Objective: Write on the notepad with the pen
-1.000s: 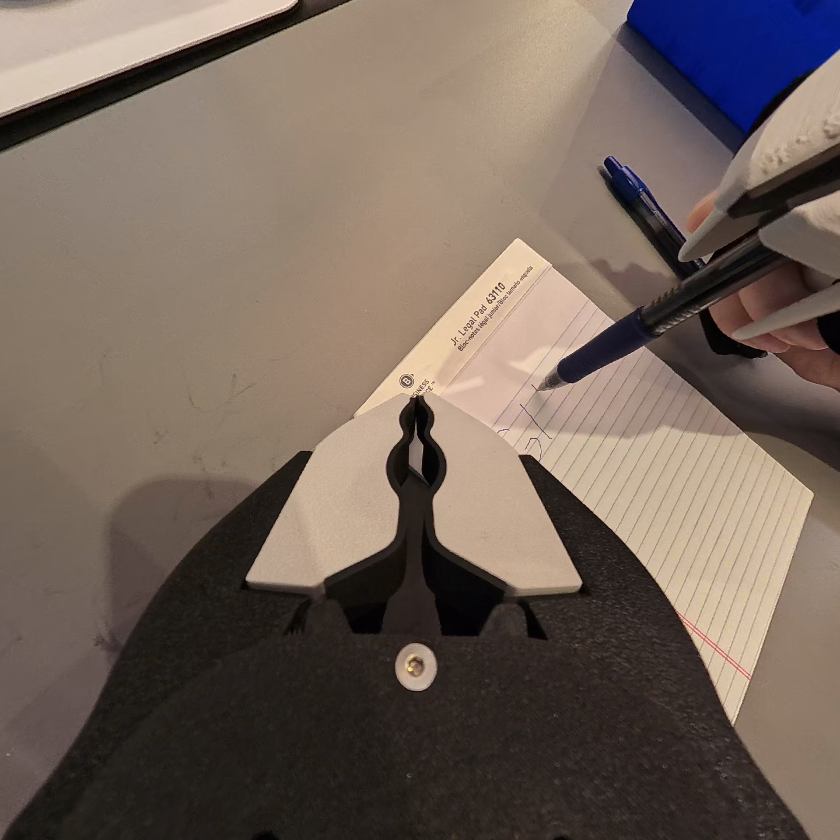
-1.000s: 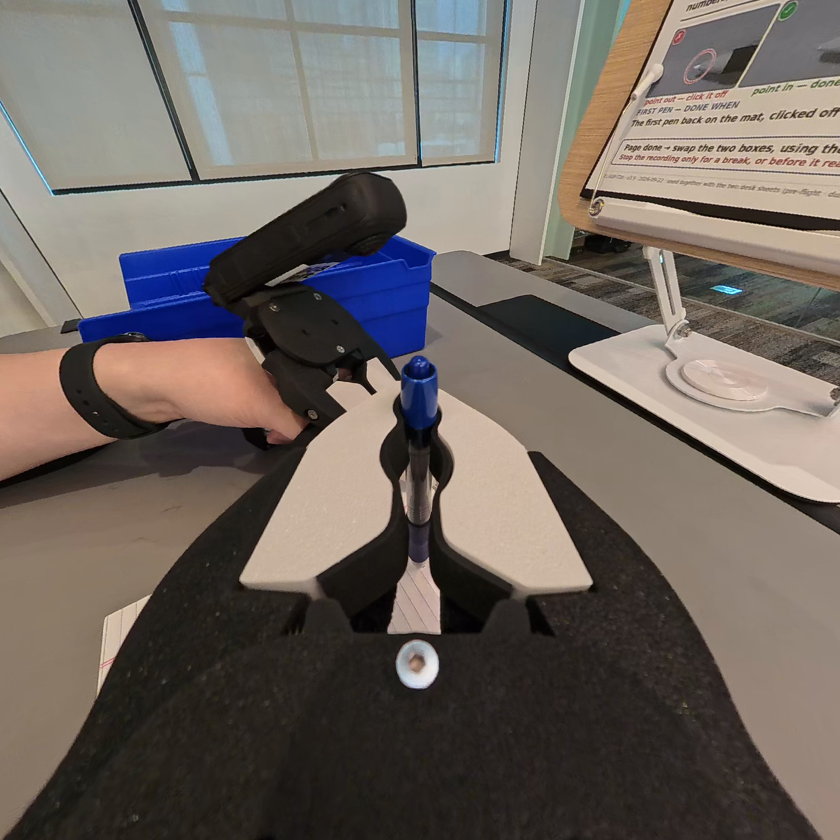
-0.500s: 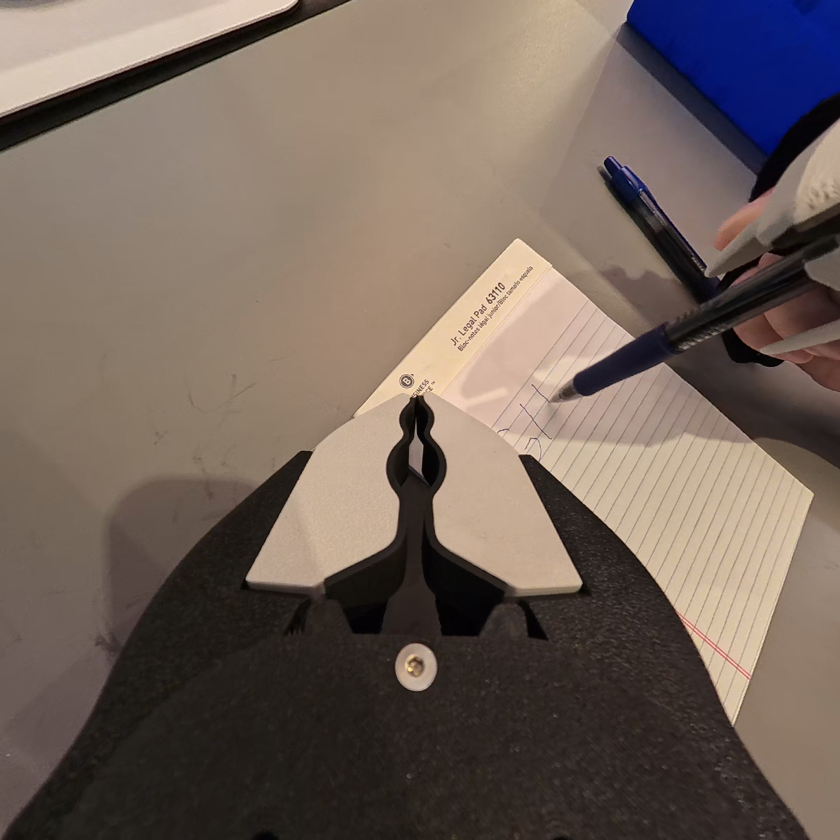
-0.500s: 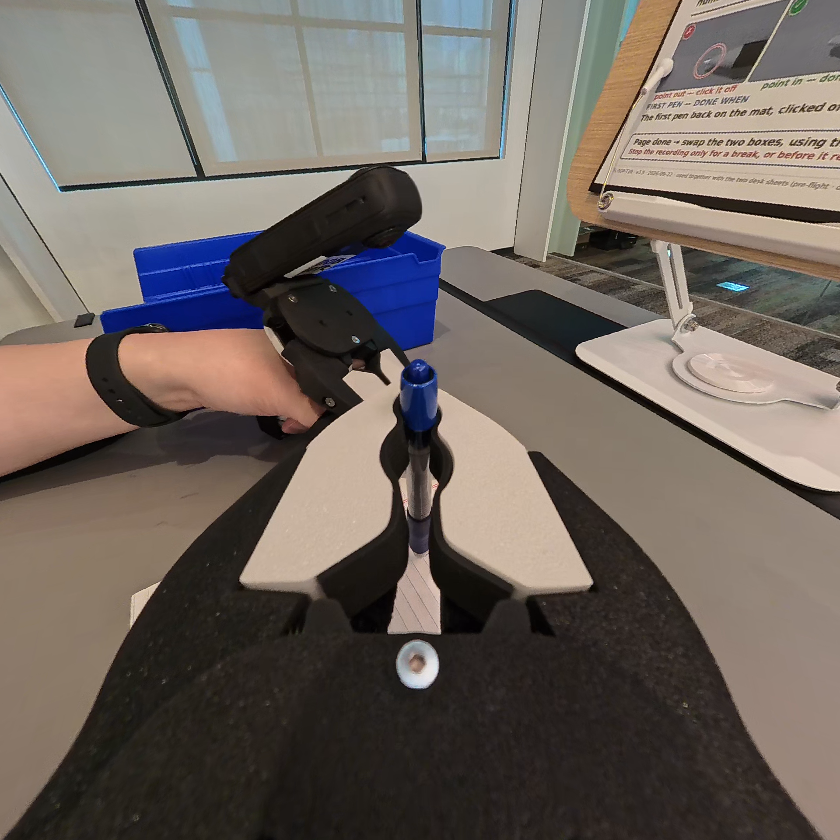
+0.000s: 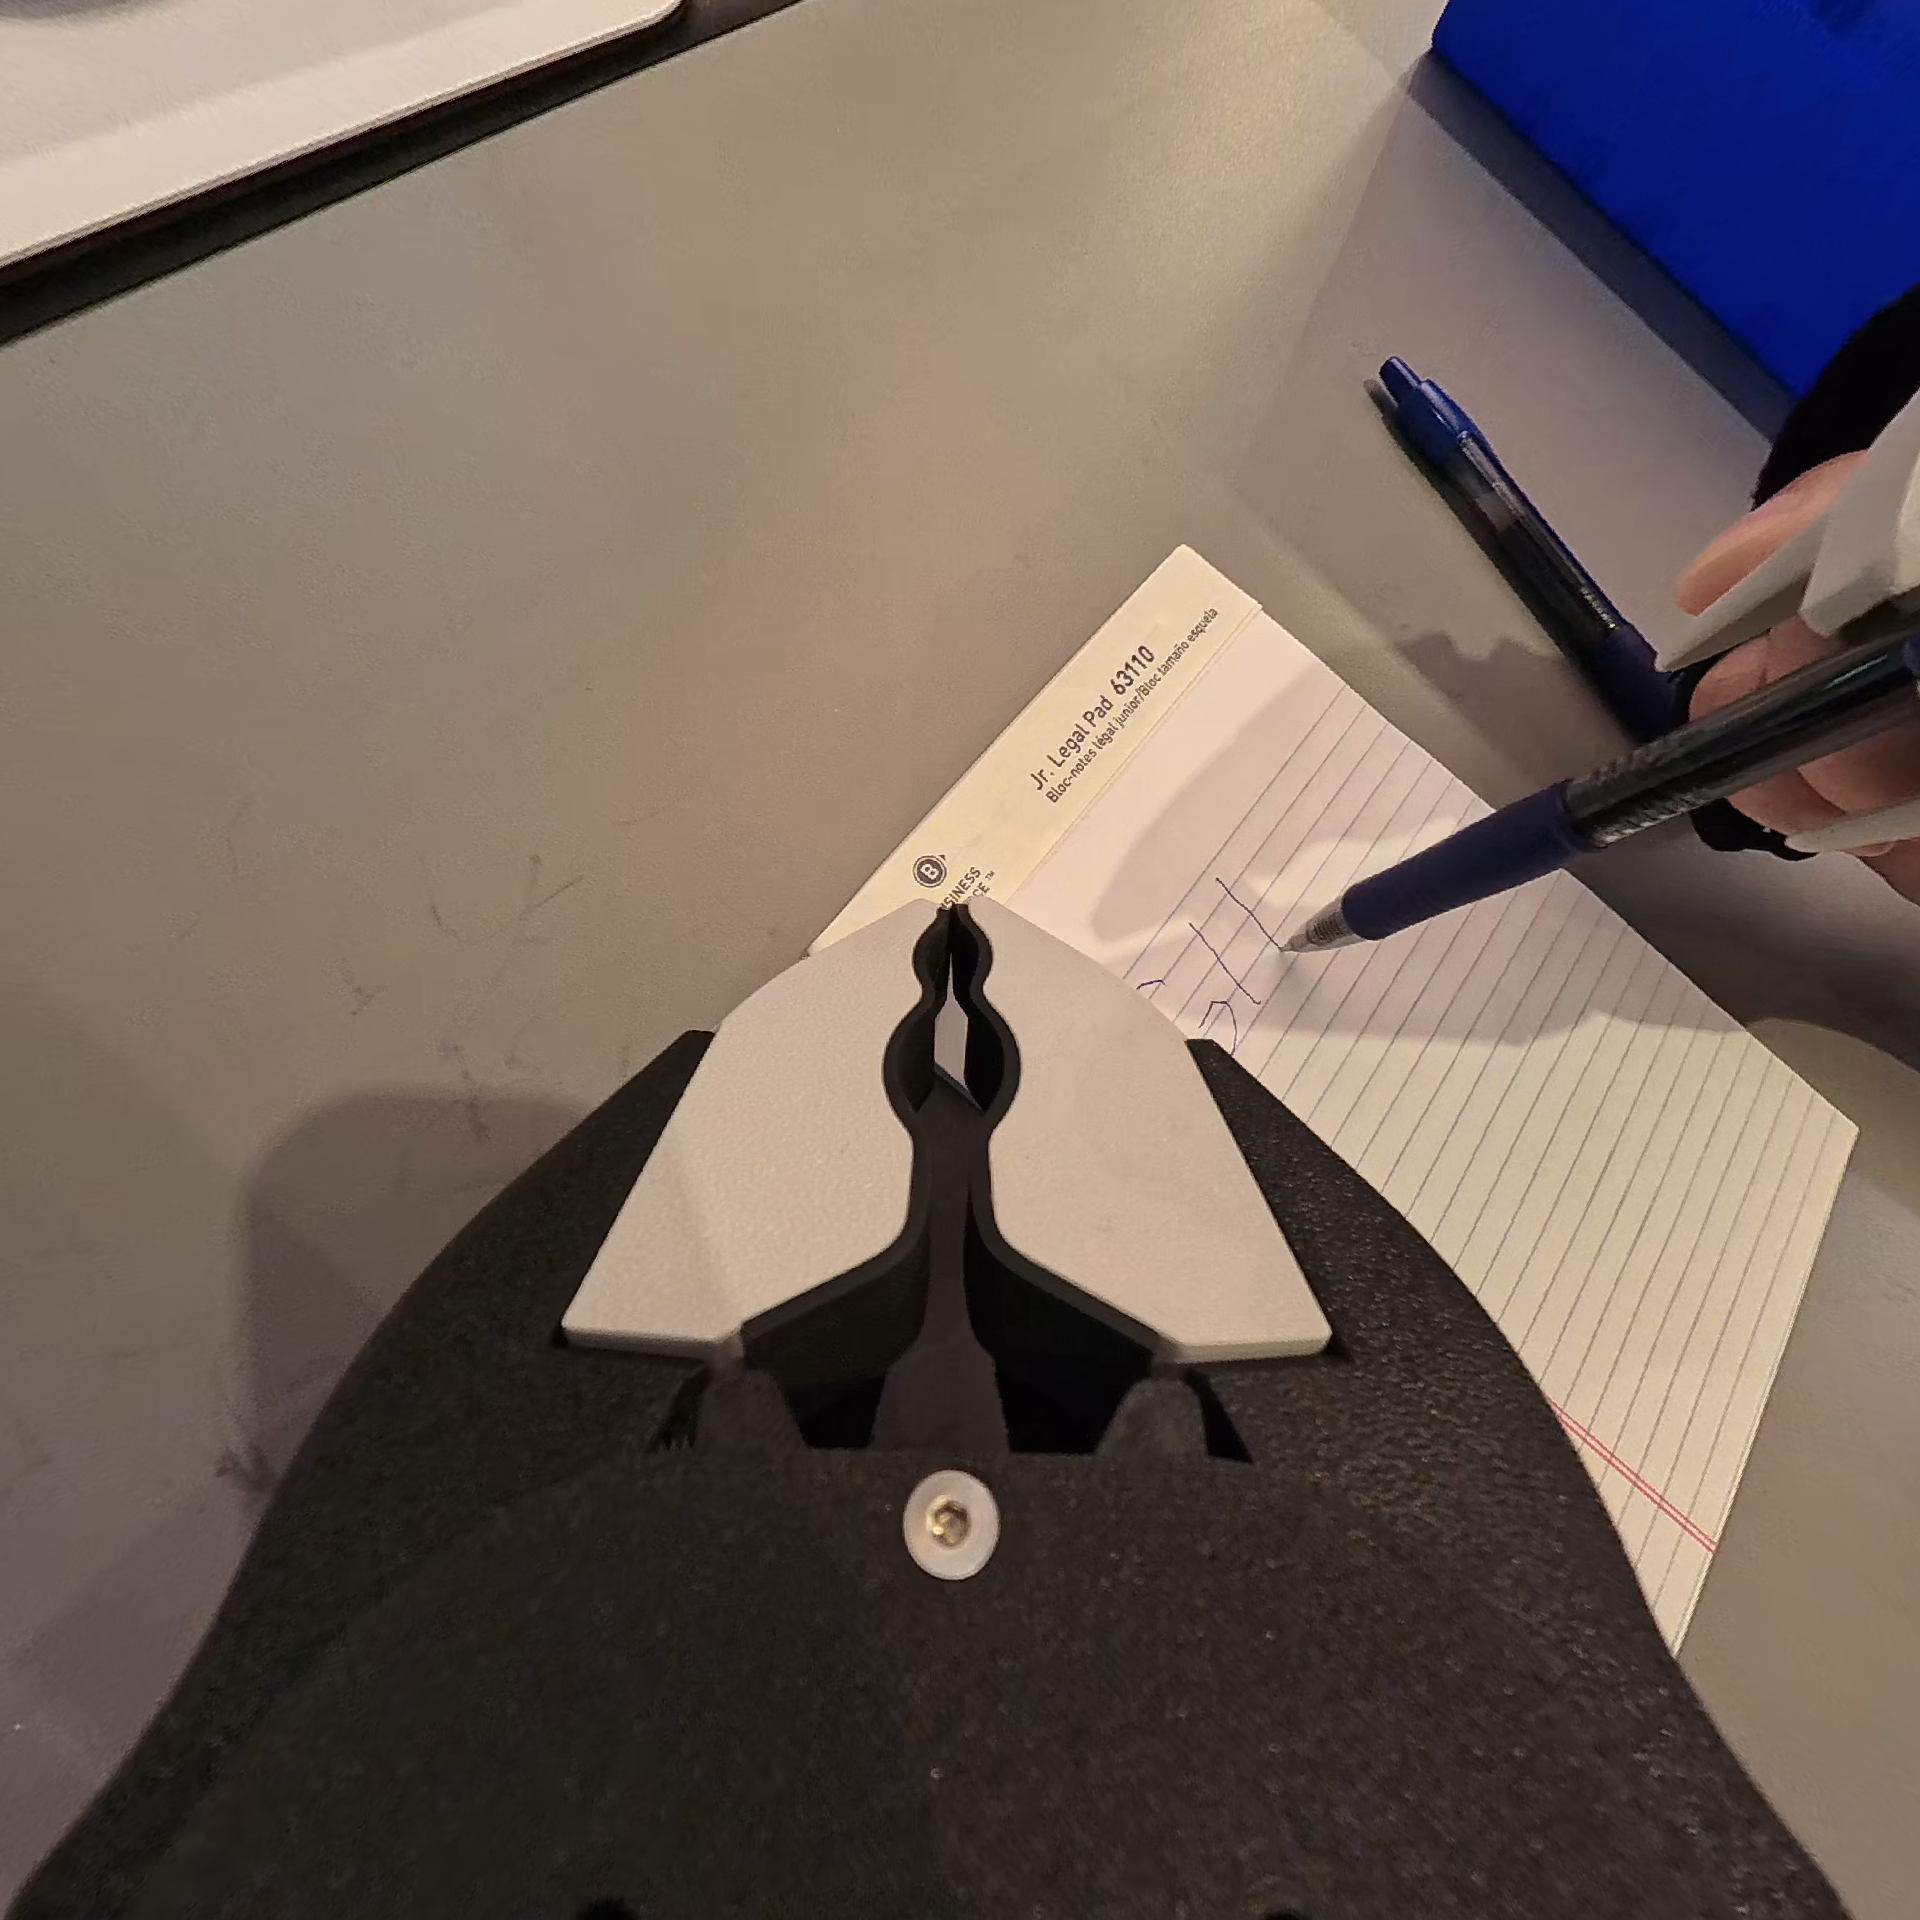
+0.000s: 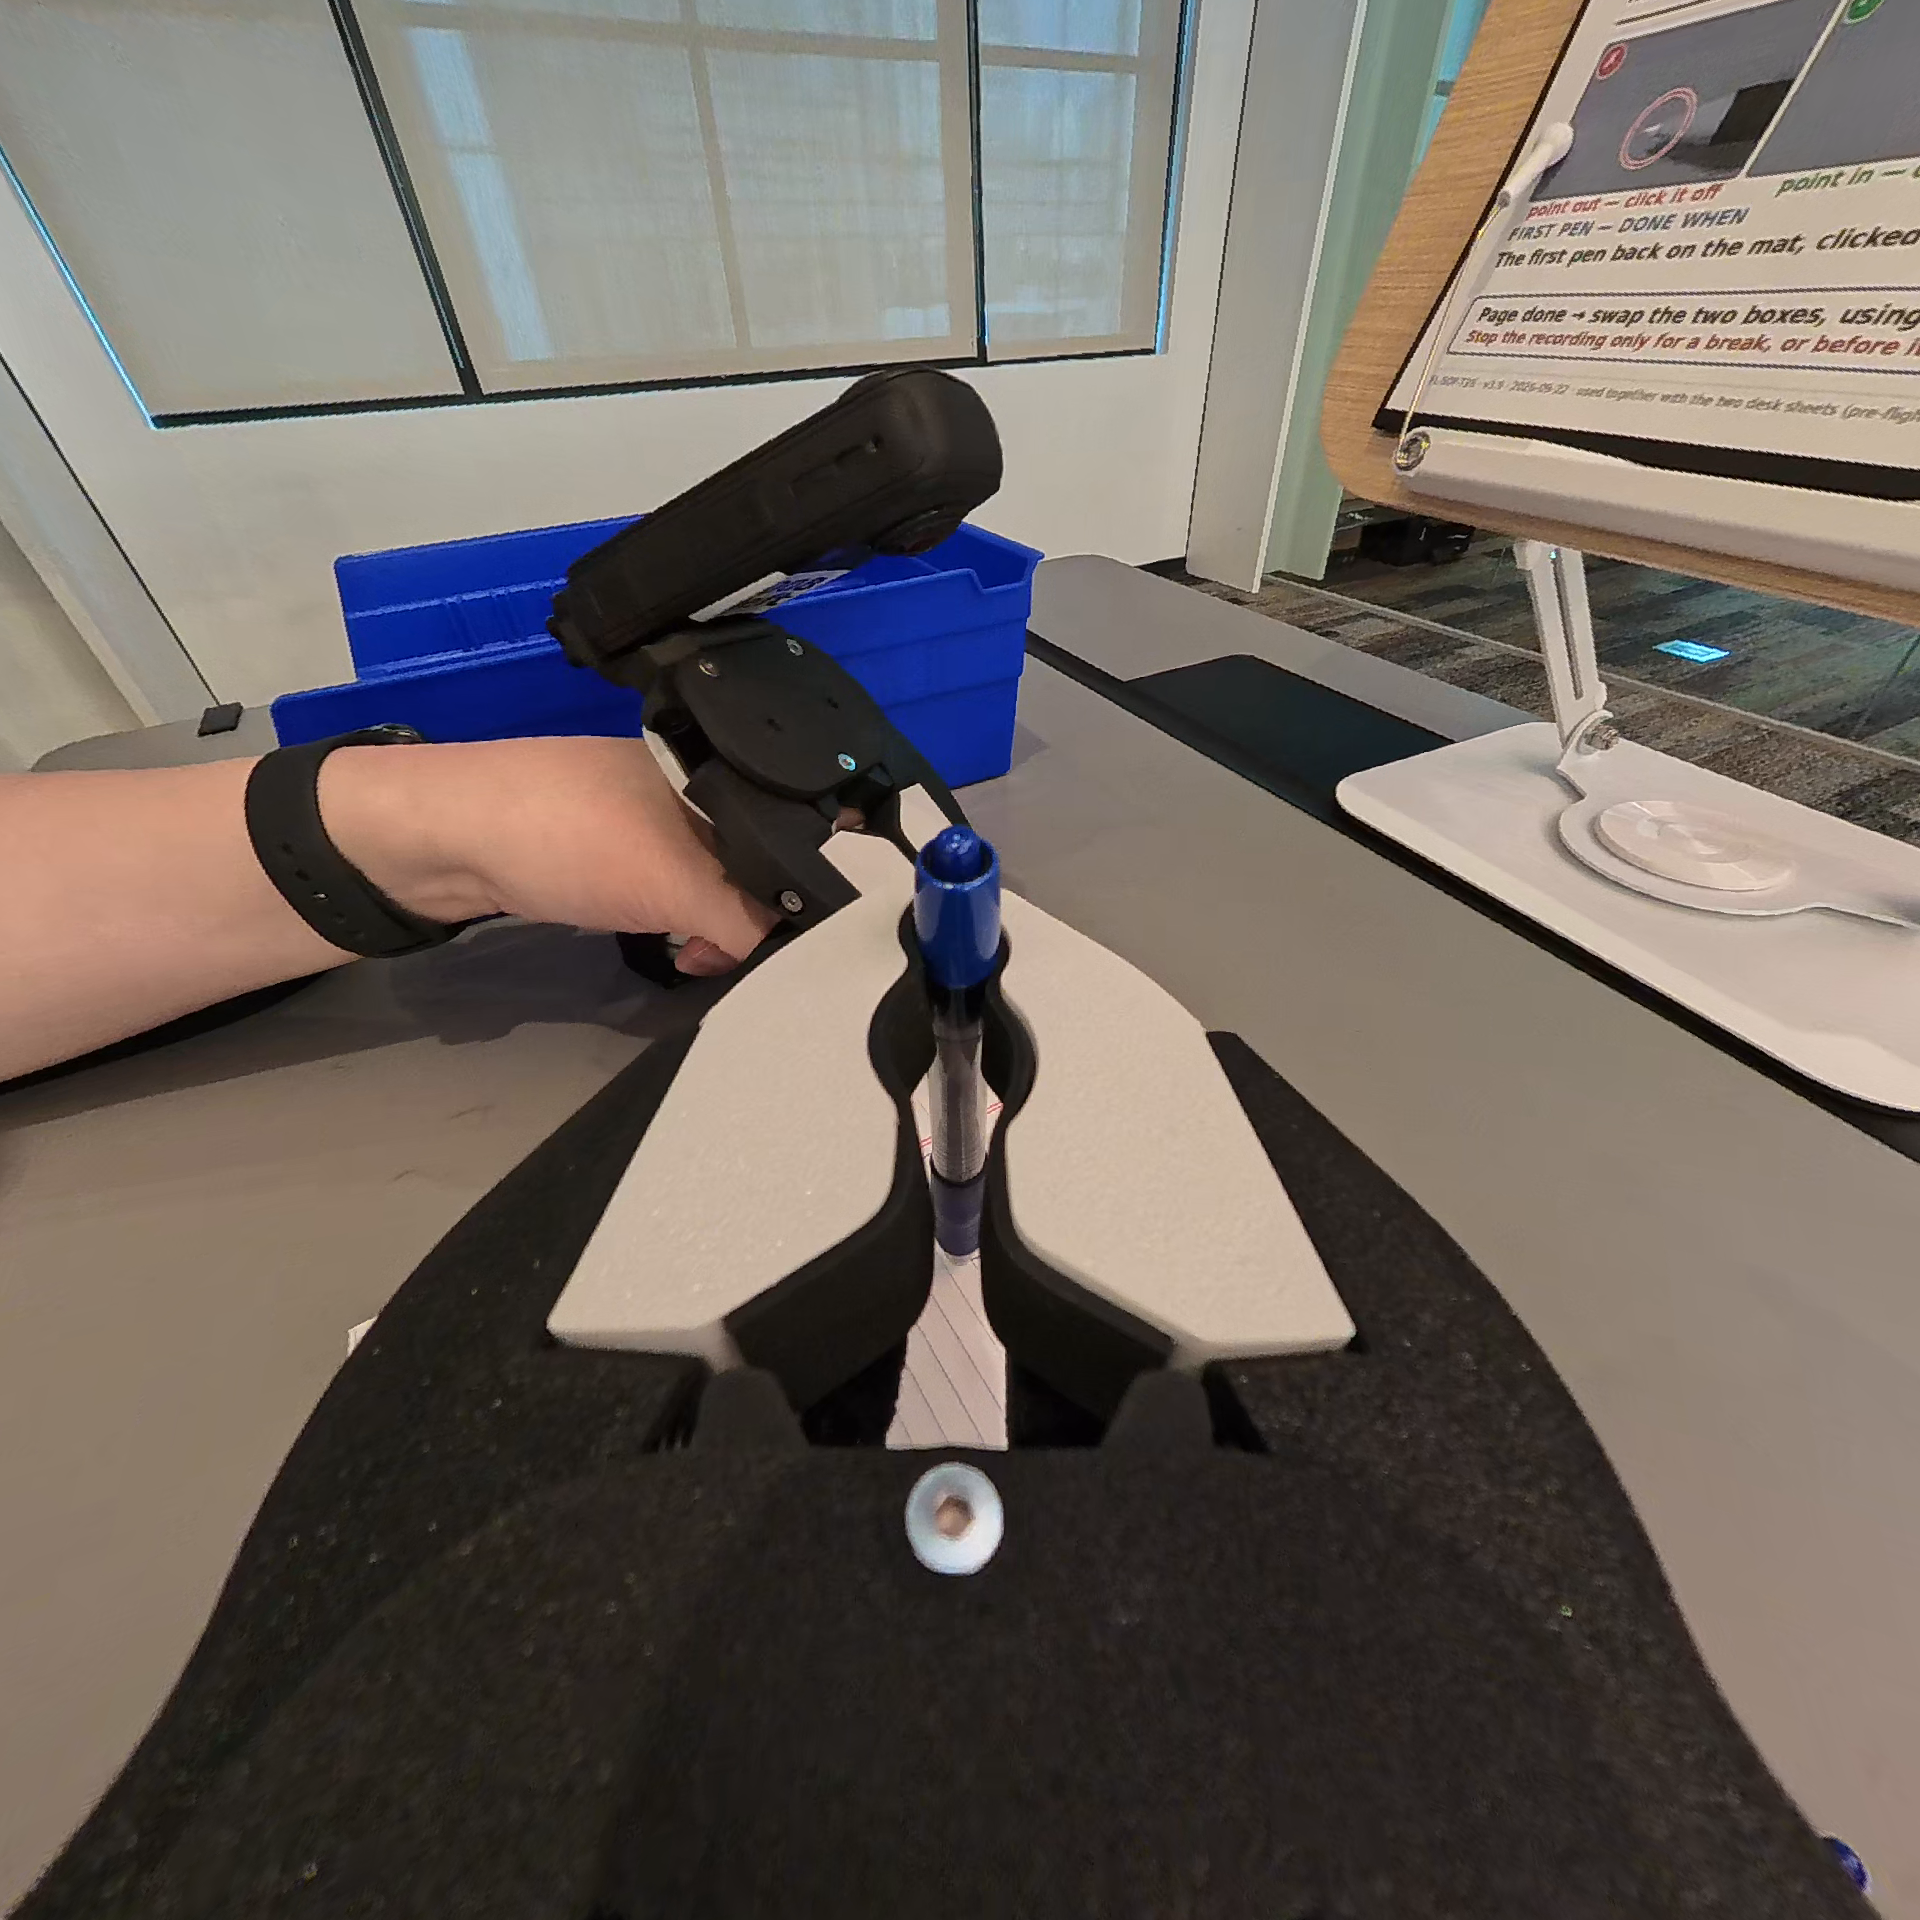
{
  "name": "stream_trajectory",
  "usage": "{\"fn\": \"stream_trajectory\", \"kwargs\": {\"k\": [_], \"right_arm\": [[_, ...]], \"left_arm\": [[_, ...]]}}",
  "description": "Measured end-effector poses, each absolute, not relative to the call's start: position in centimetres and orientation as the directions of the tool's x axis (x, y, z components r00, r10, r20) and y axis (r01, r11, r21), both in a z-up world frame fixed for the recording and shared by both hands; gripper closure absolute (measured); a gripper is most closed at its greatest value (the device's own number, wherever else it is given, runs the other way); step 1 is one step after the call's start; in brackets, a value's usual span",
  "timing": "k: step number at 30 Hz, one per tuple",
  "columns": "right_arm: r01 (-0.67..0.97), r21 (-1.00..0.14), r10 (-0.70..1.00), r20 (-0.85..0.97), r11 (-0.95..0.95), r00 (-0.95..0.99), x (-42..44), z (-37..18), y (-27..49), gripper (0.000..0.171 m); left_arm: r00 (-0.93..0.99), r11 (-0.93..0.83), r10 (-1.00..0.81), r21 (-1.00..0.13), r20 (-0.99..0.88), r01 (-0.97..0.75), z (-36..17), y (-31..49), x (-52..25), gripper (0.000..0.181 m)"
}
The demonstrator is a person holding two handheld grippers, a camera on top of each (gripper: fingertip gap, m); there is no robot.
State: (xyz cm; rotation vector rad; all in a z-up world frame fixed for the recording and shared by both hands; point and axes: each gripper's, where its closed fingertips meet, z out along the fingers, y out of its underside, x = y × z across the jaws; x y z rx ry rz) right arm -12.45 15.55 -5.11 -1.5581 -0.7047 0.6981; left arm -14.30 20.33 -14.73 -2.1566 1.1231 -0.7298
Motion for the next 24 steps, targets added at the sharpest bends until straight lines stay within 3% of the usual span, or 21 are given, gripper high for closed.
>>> {"fn": "stream_trajectory", "kwargs": {"k": [7,12,24], "right_arm": [[0.041,-0.995,0.775,-0.043,-0.089,0.630,-12.5,-5.1,15.5,0.167],[0.018,-1.000,0.766,0.027,0.019,0.642,-12.6,-3.2,15.3,0.167],[0.021,-0.999,0.781,-0.023,-0.046,0.624,-13.3,-4.6,16.5,0.167]], "left_arm": [[0.492,-0.467,-0.848,-0.714,0.194,-0.522,-14.7,20.3,-14.3,0.181],[0.492,-0.466,-0.849,-0.714,0.193,-0.523,-14.8,20.3,-14.3,0.181],[0.491,-0.468,-0.849,-0.714,0.197,-0.522,-14.8,20.4,-14.2,0.181]]}}
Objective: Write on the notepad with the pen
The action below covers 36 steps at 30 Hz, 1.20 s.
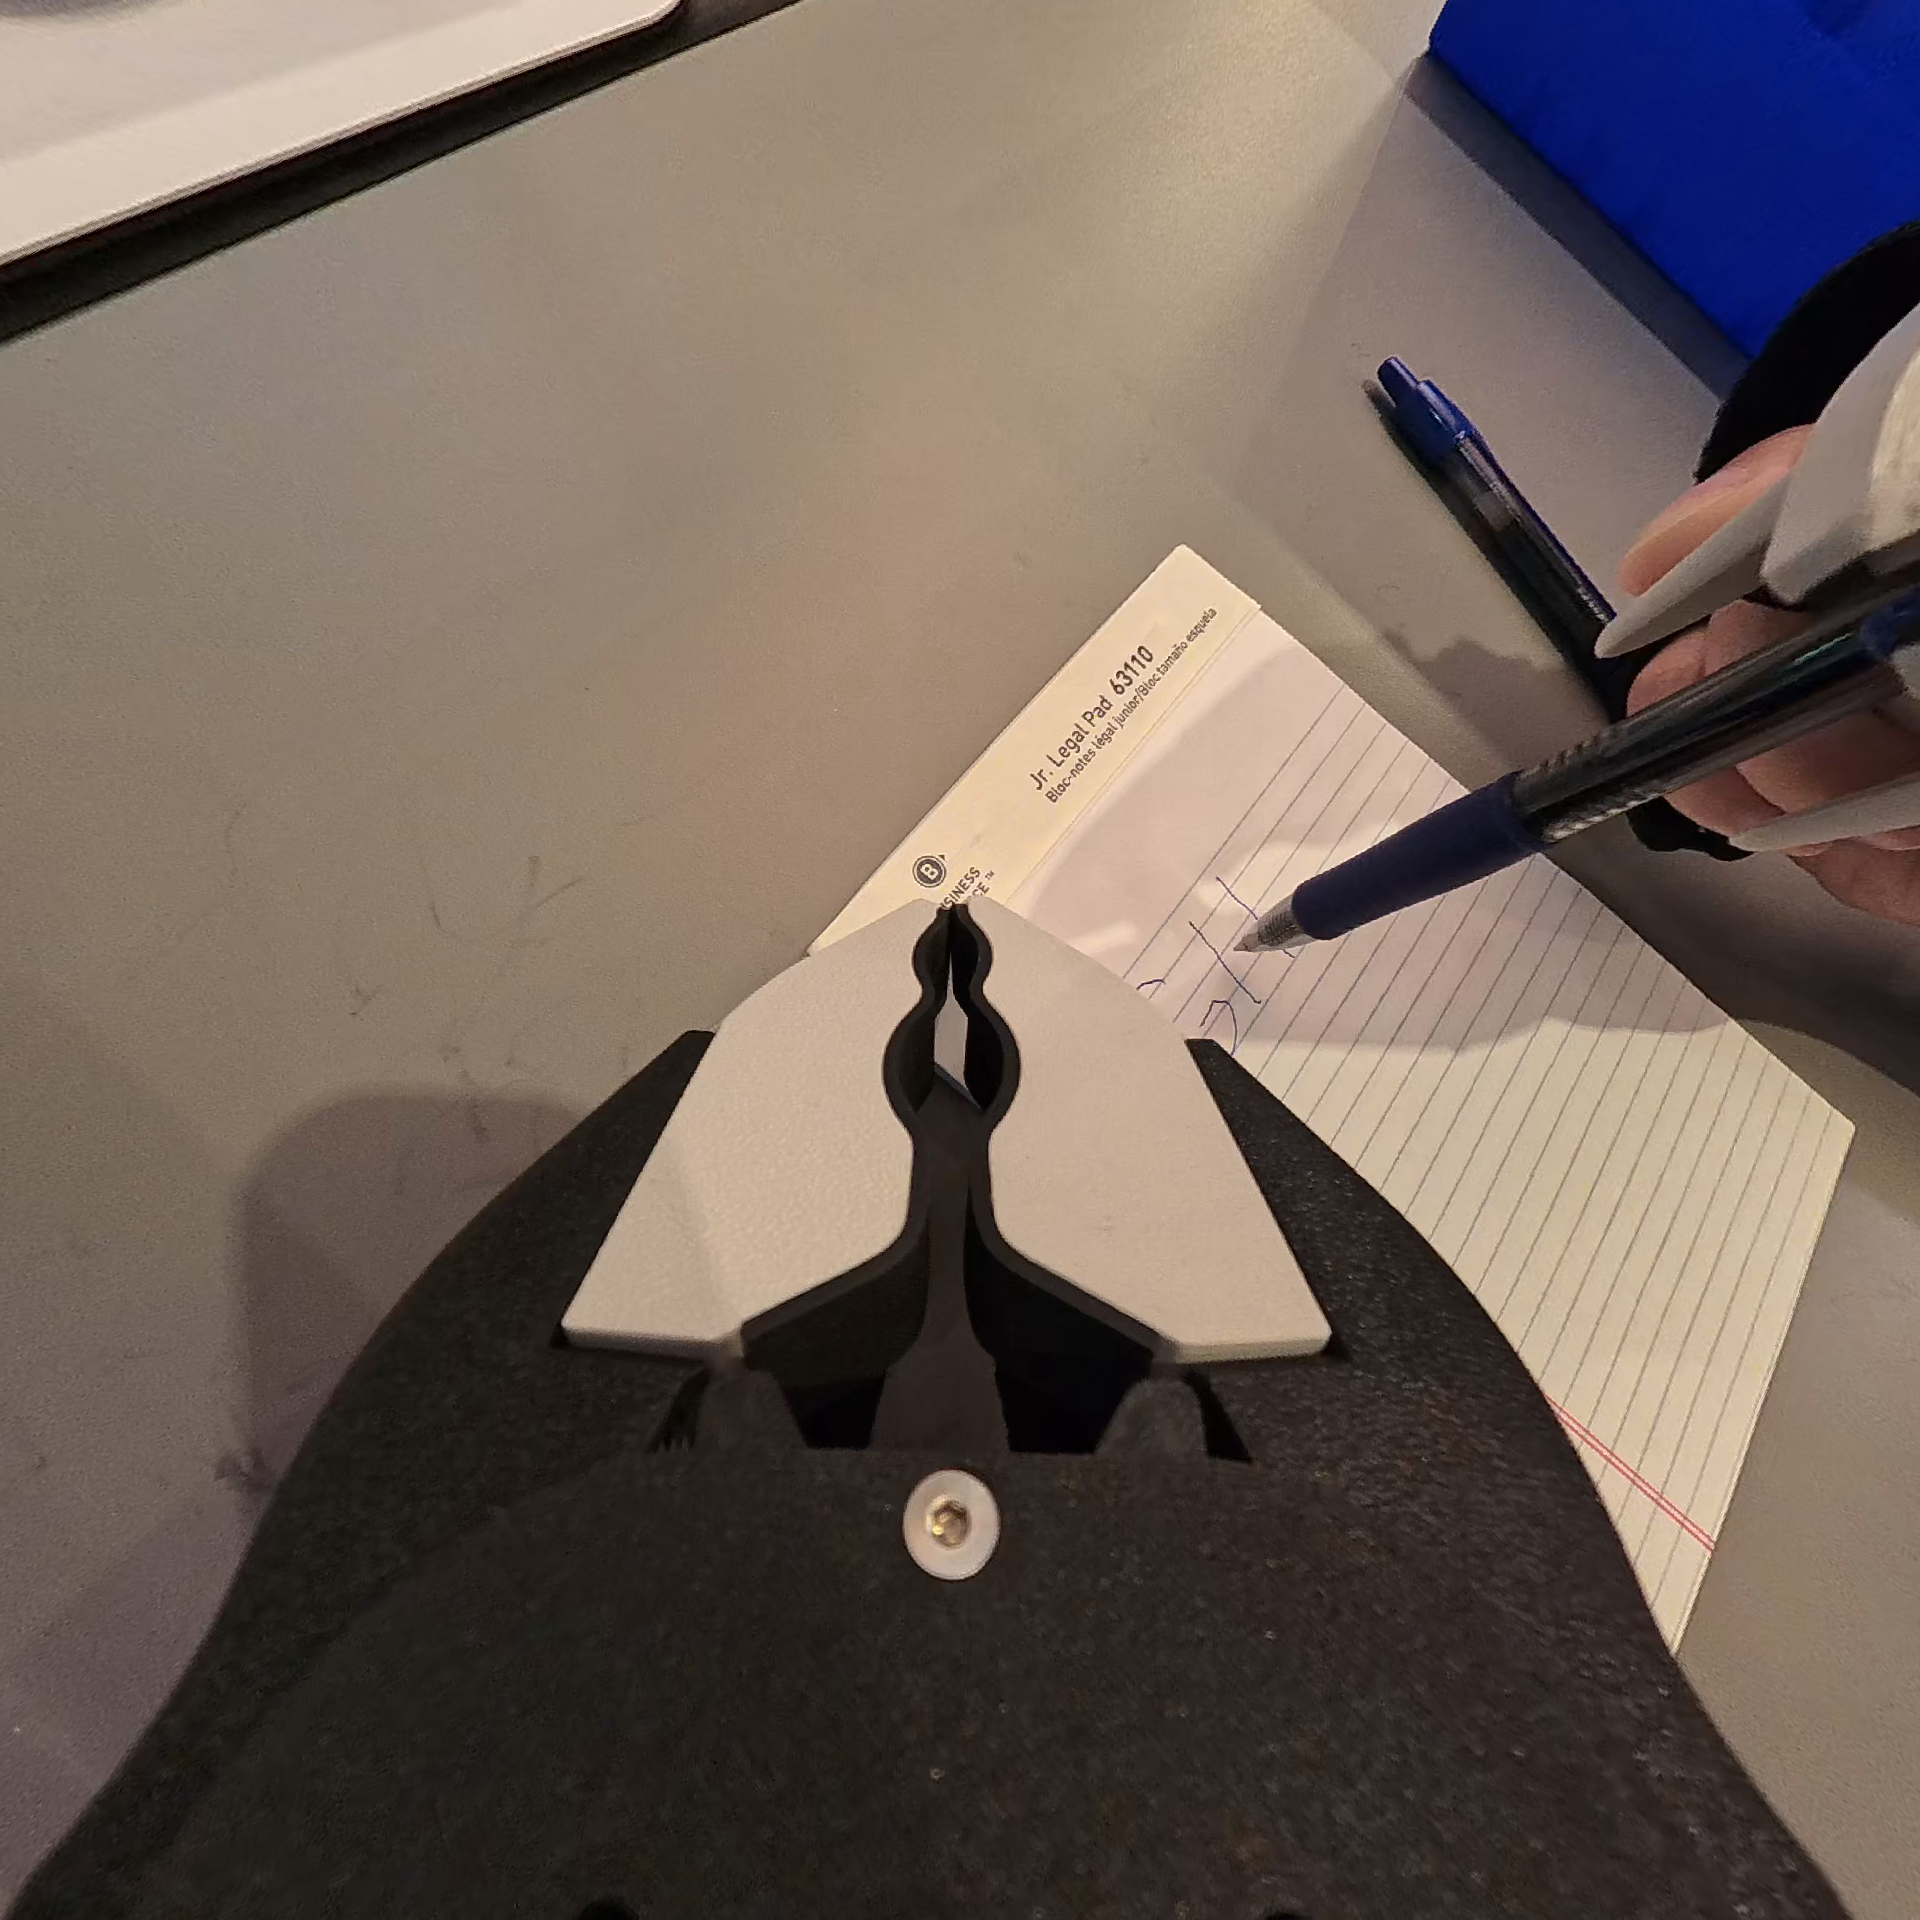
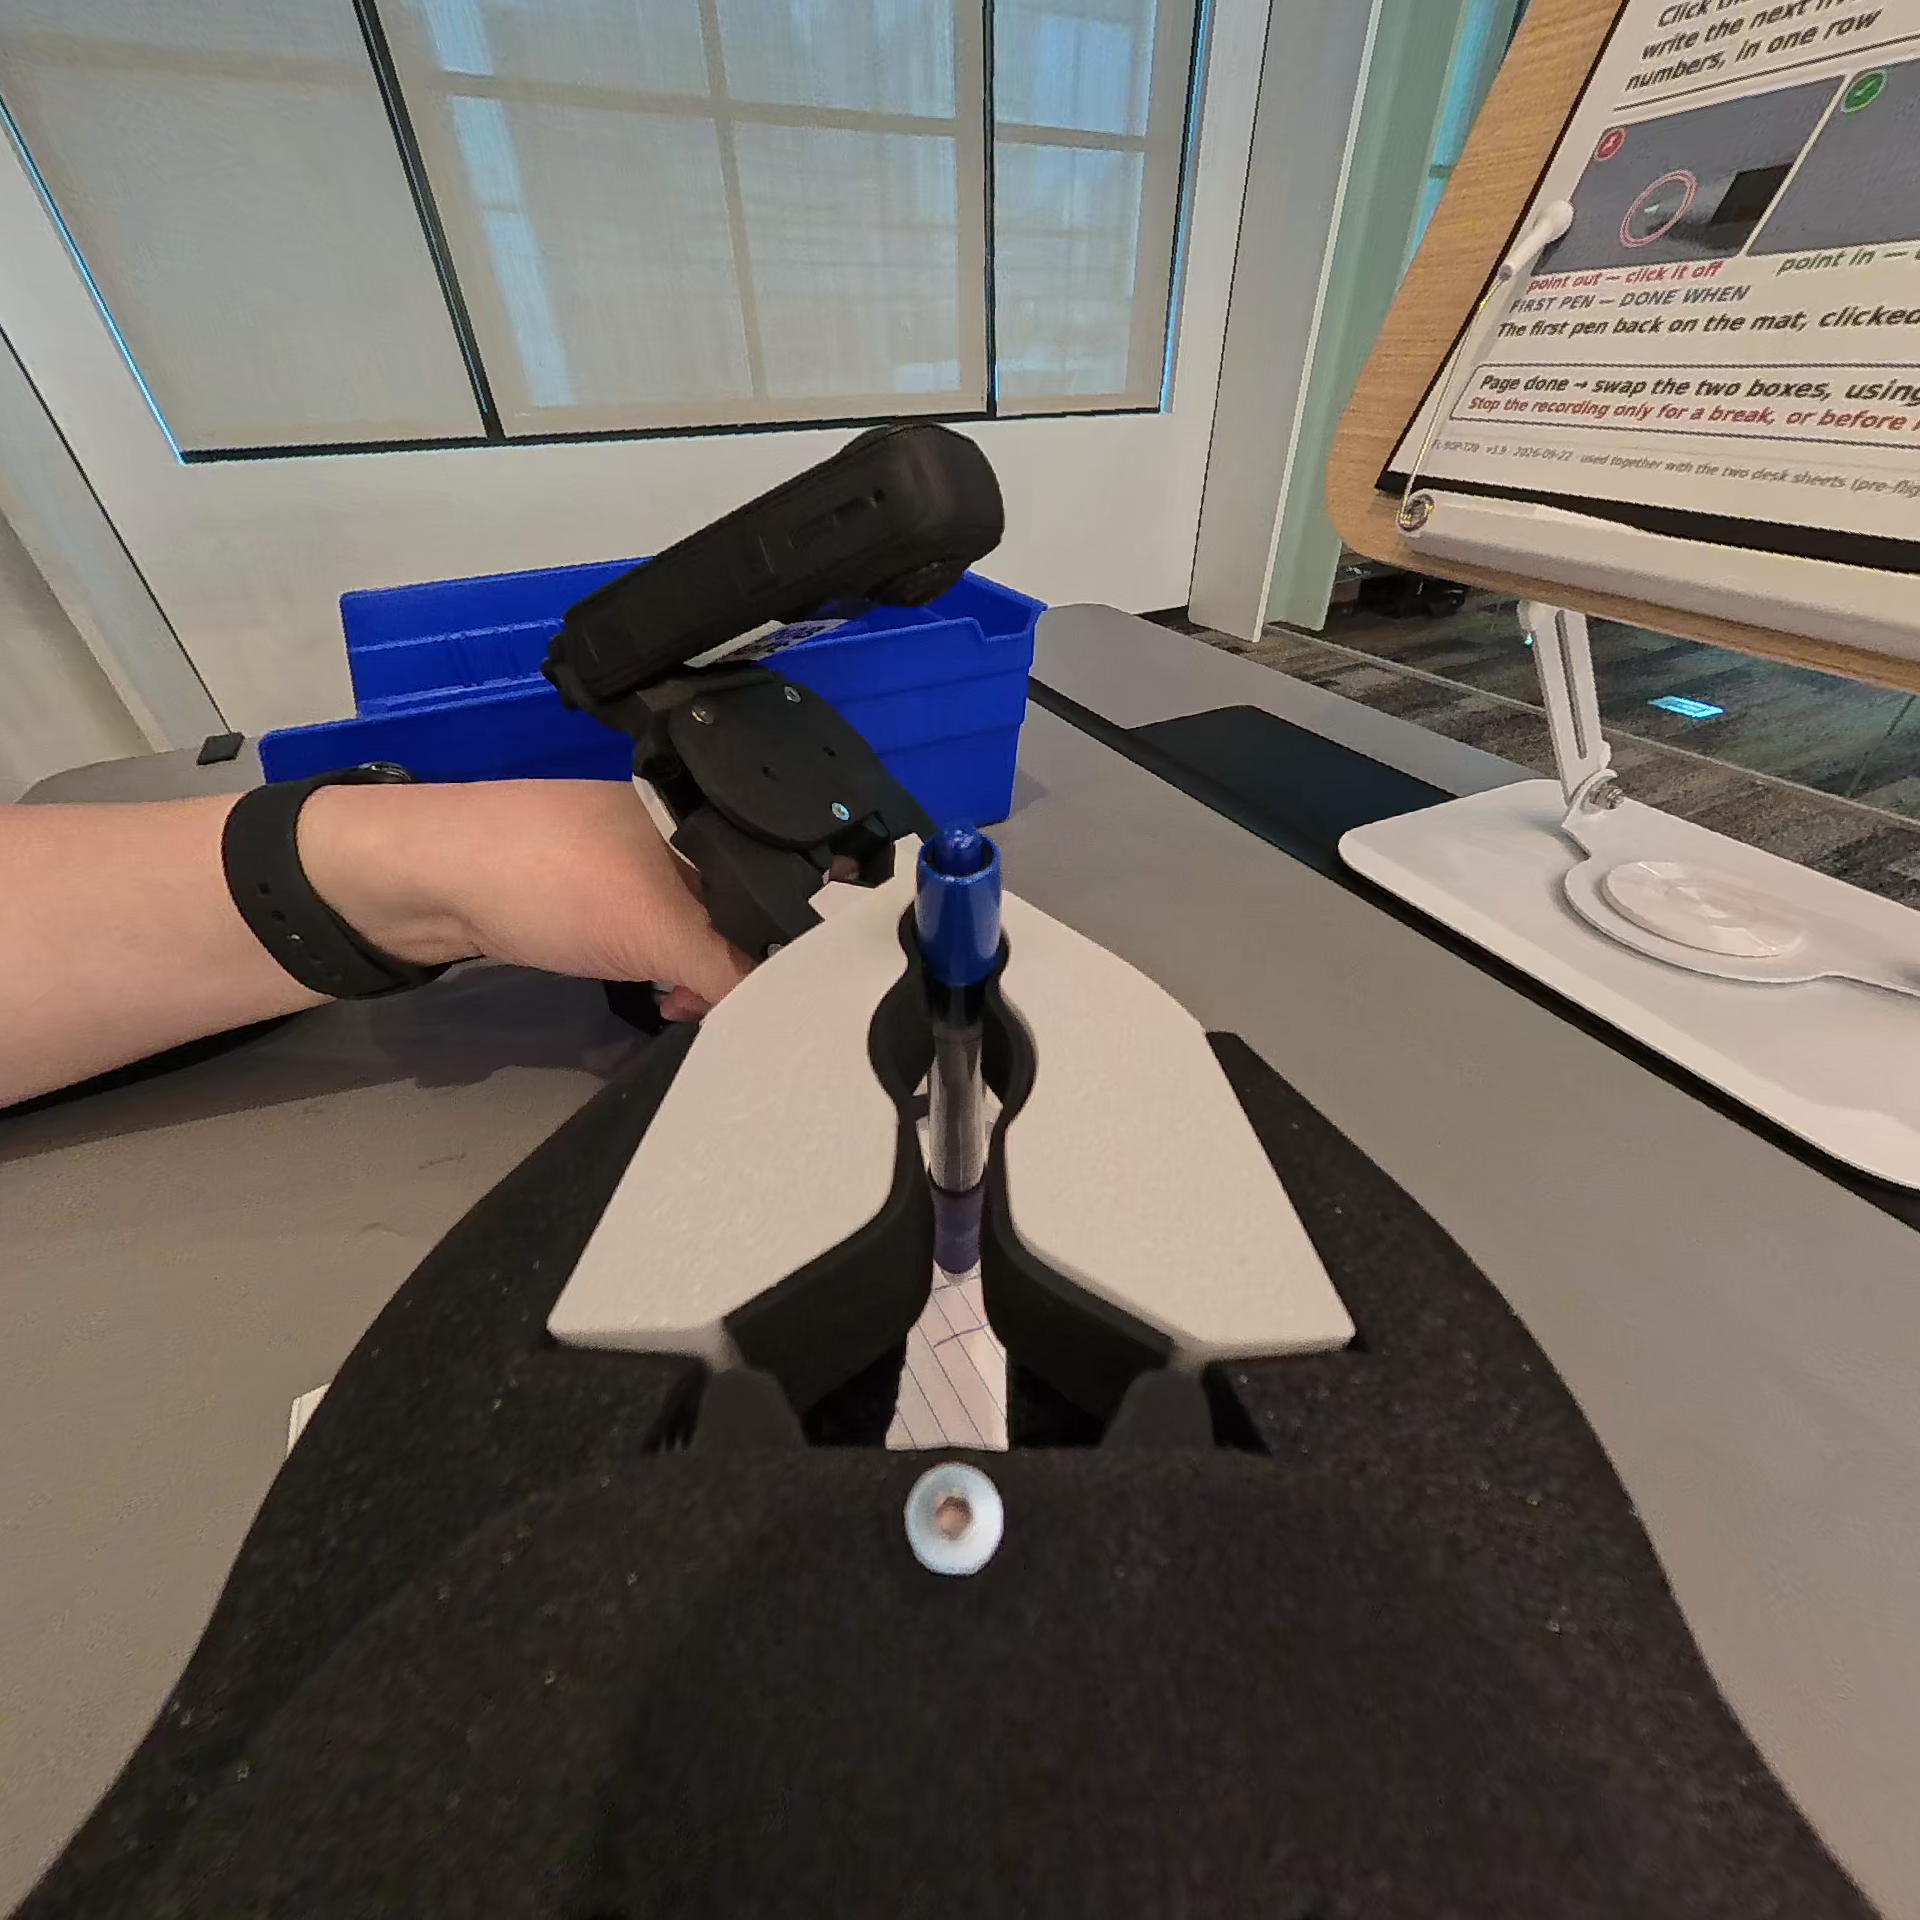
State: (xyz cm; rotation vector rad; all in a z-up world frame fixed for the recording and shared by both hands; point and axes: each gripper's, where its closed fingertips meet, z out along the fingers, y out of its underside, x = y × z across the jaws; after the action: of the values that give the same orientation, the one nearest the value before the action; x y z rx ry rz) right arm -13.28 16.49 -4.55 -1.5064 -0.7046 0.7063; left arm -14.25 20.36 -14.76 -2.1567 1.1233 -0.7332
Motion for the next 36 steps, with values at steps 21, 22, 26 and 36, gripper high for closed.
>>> {"fn": "stream_trajectory", "kwargs": {"k": [21,22,26,36], "right_arm": [[0.015,-0.996,0.783,-0.057,-0.085,0.620,-12.6,-5.0,16.6,0.167],[0.015,-0.996,0.781,-0.057,-0.085,0.621,-12.5,-5.0,16.6,0.167],[0.008,-0.996,0.777,-0.065,-0.090,0.627,-12.1,-5.1,16.6,0.167],[-0.003,-0.997,0.776,-0.065,-0.081,0.628,-11.8,-4.9,16.5,0.167]], "left_arm": [[0.492,-0.468,-0.848,-0.715,0.198,-0.519,-14.8,20.4,-14.2,0.181],[0.492,-0.468,-0.848,-0.715,0.199,-0.518,-14.8,20.4,-14.2,0.181],[0.492,-0.468,-0.848,-0.716,0.199,-0.518,-14.8,20.4,-14.2,0.181],[0.492,-0.470,-0.847,-0.716,0.202,-0.516,-14.8,20.4,-14.2,0.181]]}}
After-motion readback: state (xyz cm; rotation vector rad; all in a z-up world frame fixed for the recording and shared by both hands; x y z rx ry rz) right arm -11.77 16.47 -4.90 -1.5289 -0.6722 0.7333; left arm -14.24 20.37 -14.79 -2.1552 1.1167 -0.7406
